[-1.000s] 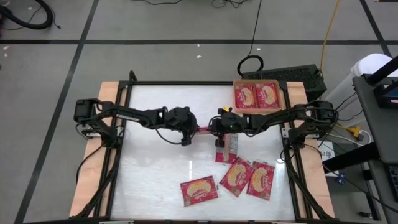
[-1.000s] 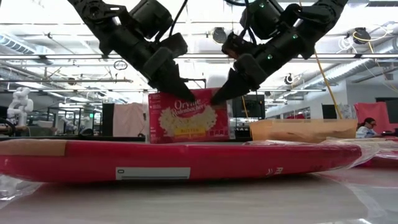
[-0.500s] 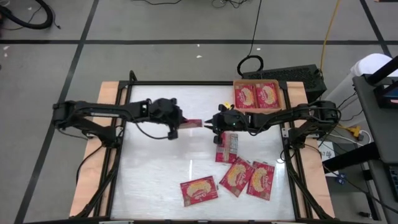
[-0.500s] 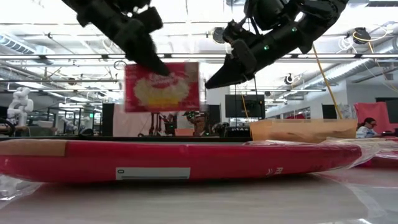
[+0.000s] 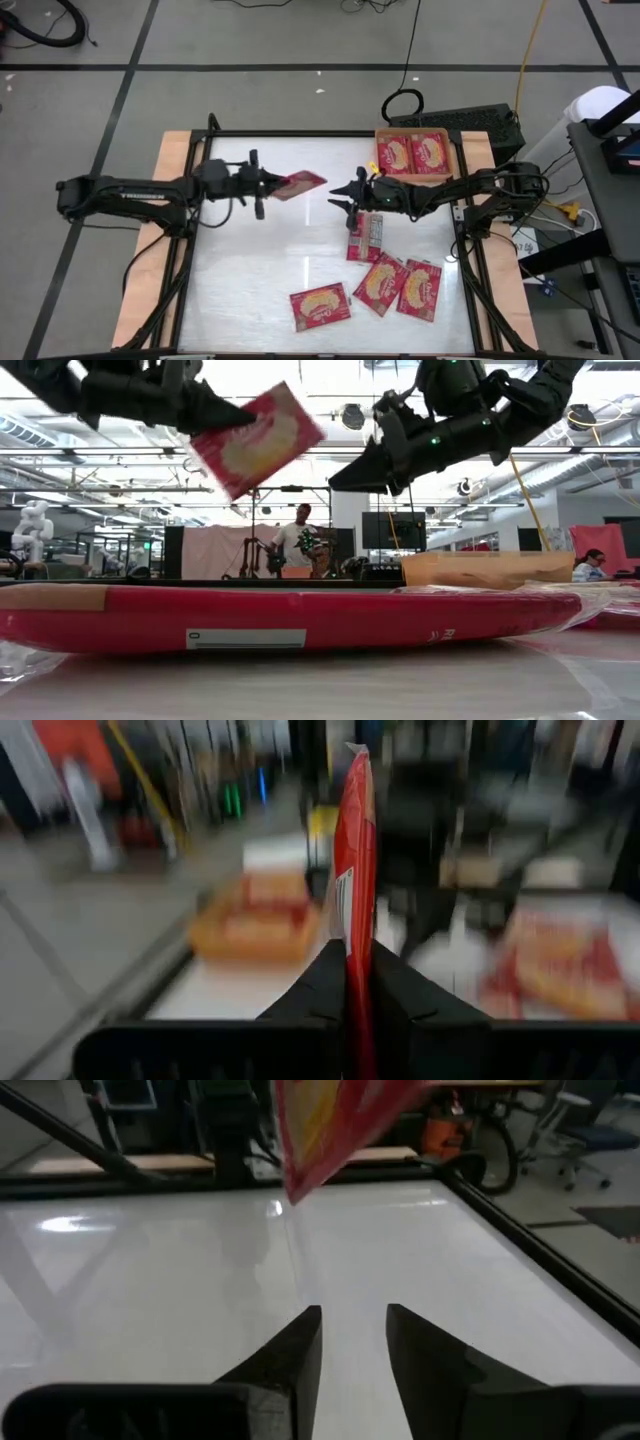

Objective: Sort popcorn bags into baskets
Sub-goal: Put the red popcorn bag into the orange bin

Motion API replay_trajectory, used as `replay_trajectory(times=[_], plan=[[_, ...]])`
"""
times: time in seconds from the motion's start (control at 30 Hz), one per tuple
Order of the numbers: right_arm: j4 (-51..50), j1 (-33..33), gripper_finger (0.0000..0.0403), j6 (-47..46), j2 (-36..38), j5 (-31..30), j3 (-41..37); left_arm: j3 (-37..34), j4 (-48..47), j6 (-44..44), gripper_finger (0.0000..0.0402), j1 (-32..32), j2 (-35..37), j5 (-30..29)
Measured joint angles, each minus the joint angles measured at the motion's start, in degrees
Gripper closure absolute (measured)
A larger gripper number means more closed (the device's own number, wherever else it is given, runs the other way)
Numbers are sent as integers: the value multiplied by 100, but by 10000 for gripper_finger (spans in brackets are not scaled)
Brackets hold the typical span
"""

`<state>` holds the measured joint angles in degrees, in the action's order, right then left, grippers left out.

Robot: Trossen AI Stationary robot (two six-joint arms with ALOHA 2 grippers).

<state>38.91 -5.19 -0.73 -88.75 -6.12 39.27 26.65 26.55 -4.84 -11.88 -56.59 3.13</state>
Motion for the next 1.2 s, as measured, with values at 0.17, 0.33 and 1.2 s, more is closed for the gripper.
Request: replay_trajectory(times=[0.17,0.33,1.2], plan=[[299,4,294,-55,-7,-101,-25,-701,2346,286,382,7,-407,150],[1247,5,294,12,-4,315,-23,-760,3500,350,370,95,-1078,182],[1715,-48,262,115,1,818,-9,-78,4674,0,373,39,-2253,461]])
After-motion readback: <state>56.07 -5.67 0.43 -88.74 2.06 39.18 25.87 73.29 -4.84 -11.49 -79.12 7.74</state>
